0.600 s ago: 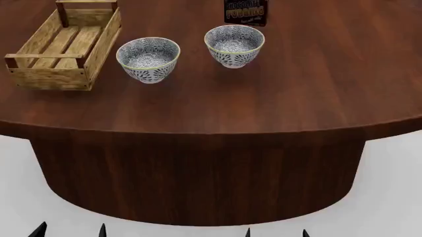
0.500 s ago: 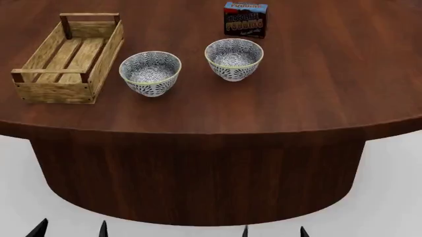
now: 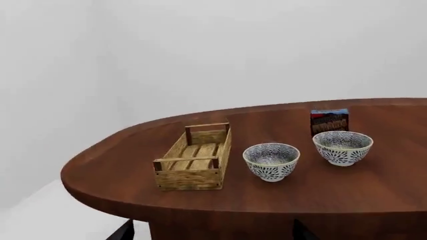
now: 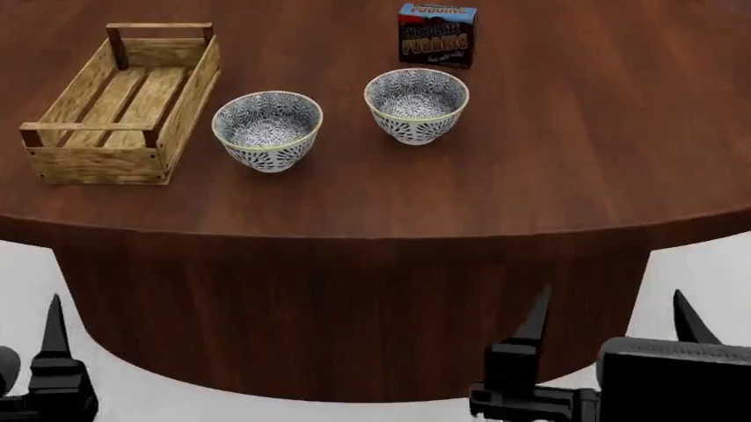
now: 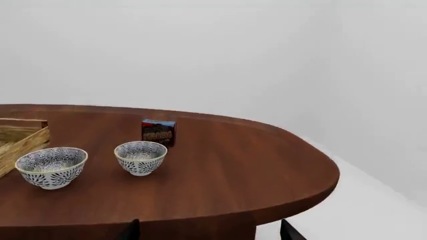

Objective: Stack the left bowl on the right bowl and place them in the tray.

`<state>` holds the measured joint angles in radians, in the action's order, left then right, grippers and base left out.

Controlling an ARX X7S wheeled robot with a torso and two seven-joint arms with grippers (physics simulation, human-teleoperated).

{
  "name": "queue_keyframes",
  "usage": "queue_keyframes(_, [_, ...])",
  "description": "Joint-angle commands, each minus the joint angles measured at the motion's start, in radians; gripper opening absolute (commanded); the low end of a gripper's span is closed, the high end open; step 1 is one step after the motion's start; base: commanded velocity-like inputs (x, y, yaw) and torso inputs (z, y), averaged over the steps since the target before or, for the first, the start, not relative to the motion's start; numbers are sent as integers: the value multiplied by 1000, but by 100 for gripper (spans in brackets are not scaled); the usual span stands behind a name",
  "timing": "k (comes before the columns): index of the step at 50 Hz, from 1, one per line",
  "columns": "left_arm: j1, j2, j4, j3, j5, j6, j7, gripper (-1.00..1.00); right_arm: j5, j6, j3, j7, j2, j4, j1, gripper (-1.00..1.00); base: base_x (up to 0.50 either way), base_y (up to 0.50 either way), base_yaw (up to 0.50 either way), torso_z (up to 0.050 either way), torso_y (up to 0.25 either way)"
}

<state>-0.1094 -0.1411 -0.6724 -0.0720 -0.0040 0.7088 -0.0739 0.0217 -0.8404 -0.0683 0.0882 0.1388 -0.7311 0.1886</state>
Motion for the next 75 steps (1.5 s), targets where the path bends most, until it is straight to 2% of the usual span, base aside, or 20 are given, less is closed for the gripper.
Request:
queue_keyframes(1, [-135, -74, -279, -35, 0, 348, 2, 100, 5, -377, -53, 12, 53, -260, 170, 100, 0, 0, 0, 0, 0])
queue_keyframes(7, [-169, -85, -316, -20, -2, 399, 3, 100, -74, -422, 23, 106, 104, -295, 207, 100, 0, 167, 0, 0, 0])
queue_keyframes(8, [-174, -85, -318, -18, -2, 401, 2, 100, -57, -411, -10, 89, 80, -300, 213, 100, 0, 500, 0, 0, 0])
queue_keyframes(18, [-224, -91, -312, 18, -1, 434, -8, 100, -65, -439, 27, 95, 96, -307, 239, 100, 0, 500, 0, 0, 0])
queue_keyframes(40, [-184, -83, -312, 8, -20, 395, -8, 100, -56, -423, -1, 77, 91, -315, 217, 100, 0, 500, 0, 0, 0])
queue_keyframes(52, [-183, -86, -339, 4, -29, 407, -9, 100, -135, -417, 7, 12, 57, -315, 204, 100, 0, 500, 0, 0, 0])
queue_keyframes(54, [-180, -86, -338, 2, -30, 404, -9, 100, -150, -420, 14, 6, 56, -309, 203, 100, 0, 115, 0, 0, 0])
queue_keyframes(57, [-175, -85, -332, 1, -32, 395, -11, 100, -117, -419, -52, -37, 8, -310, 207, 100, 0, -6, 0, 0, 0])
queue_keyframes(62, [-173, -85, -332, 1, -35, 394, -12, 100, -146, -441, -50, -32, 17, -313, 213, 100, 0, -1, 0, 0, 0])
queue_keyframes(75, [-174, -89, -334, 7, -38, 394, -21, 100, -208, -448, -25, -52, 22, -309, 204, 100, 493, -5, 0, 0, 0])
